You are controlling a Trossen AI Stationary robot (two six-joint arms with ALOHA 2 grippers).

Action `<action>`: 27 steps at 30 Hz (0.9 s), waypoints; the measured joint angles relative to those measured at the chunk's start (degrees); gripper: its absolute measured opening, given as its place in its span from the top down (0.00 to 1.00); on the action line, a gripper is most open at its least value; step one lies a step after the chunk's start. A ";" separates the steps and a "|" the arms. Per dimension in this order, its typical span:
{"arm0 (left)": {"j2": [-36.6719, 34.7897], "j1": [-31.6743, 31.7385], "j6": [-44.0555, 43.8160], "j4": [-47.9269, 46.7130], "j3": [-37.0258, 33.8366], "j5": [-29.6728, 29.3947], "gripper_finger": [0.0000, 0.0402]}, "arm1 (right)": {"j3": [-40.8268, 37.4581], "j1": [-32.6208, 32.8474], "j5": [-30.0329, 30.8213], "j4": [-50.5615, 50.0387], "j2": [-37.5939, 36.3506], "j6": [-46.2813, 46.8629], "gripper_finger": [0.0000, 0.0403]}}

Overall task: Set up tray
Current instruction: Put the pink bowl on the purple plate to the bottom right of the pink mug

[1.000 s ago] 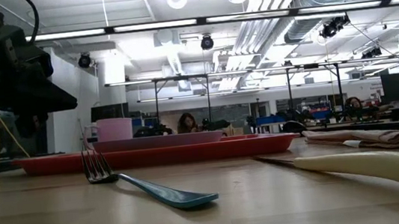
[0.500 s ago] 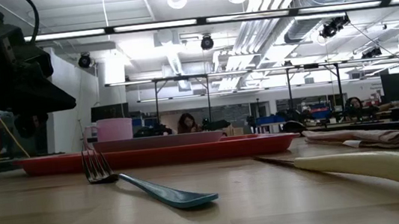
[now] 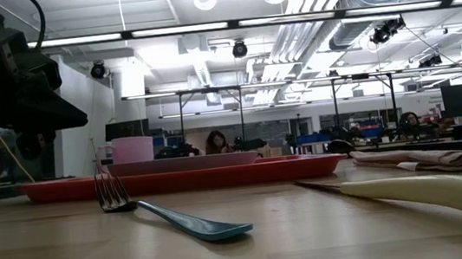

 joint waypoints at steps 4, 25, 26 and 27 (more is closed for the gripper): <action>0.00 0.00 0.00 0.00 0.00 0.00 0.84 | 0.00 0.45 1.94 0.29 -0.02 -0.19 0.78; 0.00 0.00 0.00 0.00 0.00 0.00 0.84 | 0.00 0.73 8.49 -0.63 -0.02 -0.56 0.99; 0.00 0.00 0.00 0.00 0.00 0.00 0.84 | 0.00 0.73 8.77 -0.80 -0.02 -0.39 0.98; 0.00 -0.02 0.00 0.00 -0.02 0.00 0.84 | 0.00 0.73 8.84 -1.19 -0.02 -0.07 0.98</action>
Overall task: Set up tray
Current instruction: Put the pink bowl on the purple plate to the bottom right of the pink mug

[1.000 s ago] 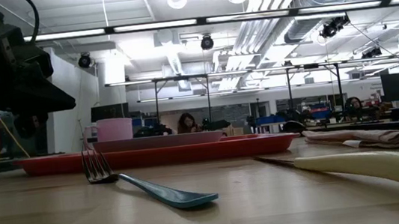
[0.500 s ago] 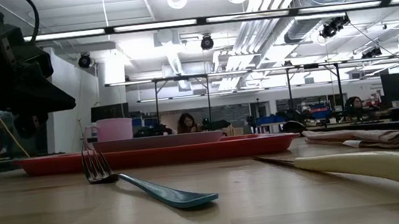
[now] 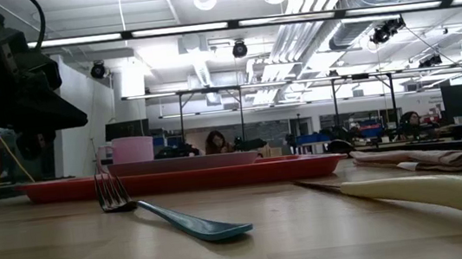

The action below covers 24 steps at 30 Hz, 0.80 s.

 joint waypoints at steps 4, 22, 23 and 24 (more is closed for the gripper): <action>0.00 0.02 0.00 0.02 0.02 0.00 0.84 | 0.02 -0.02 -1.38 -1.28 0.00 -0.14 1.00; -0.02 0.01 5.25 0.54 0.01 0.00 0.84 | 7.32 -0.97 -1.26 -3.18 -0.04 -1.24 1.00; -0.02 0.02 6.39 0.77 0.00 -0.02 0.84 | 8.07 -1.55 -0.68 -3.58 -0.04 -1.48 1.00; -0.02 0.01 7.88 1.10 0.02 -0.05 0.84 | 8.93 -2.26 0.04 -4.10 -0.04 -1.78 1.00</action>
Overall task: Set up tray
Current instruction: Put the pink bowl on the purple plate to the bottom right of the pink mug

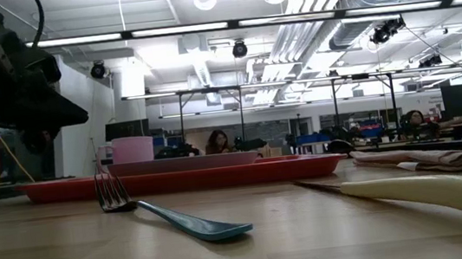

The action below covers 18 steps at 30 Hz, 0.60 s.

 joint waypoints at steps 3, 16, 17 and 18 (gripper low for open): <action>0.02 -0.01 6.81 2.66 -0.02 -1.34 0.84 | 2.26 -2.58 1.37 -1.84 -0.02 -2.32 1.00; 0.00 -0.01 12.28 7.10 -0.01 -1.47 0.84 | 5.56 -19.44 1.81 -6.21 -0.07 -20.42 1.00; -0.02 -0.01 11.97 7.10 -0.02 -1.44 0.84 | 5.56 -20.67 1.51 -6.15 -0.05 -21.64 1.00; -0.17 -0.01 11.57 7.09 -0.02 -1.47 0.84 | 5.56 -21.87 1.30 -6.13 -0.06 -22.93 1.00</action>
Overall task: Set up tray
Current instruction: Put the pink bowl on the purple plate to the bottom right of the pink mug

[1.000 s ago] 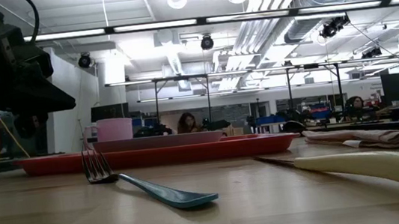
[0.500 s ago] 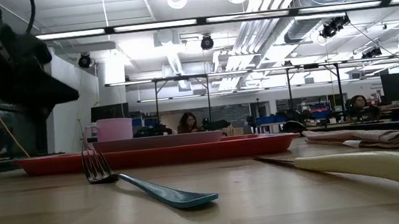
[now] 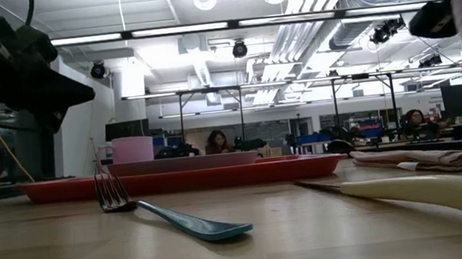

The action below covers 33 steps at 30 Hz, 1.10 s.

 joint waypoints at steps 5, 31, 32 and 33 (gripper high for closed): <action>-1.98 0.01 1.67 -0.06 0.02 -1.67 0.84 | 0.00 -5.05 -1.69 0.01 0.01 -5.50 1.00; -18.80 0.01 8.34 -7.97 0.02 -1.47 0.84 | 17.10 -26.78 -3.02 4.59 18.72 -21.18 1.00; -18.80 0.00 8.44 -7.97 0.02 -1.47 0.84 | 19.26 -27.36 -3.28 4.49 20.69 -22.34 1.00; -18.80 0.02 8.44 -7.95 0.02 -1.47 0.84 | 21.42 -27.95 -3.47 4.44 22.58 -23.39 1.00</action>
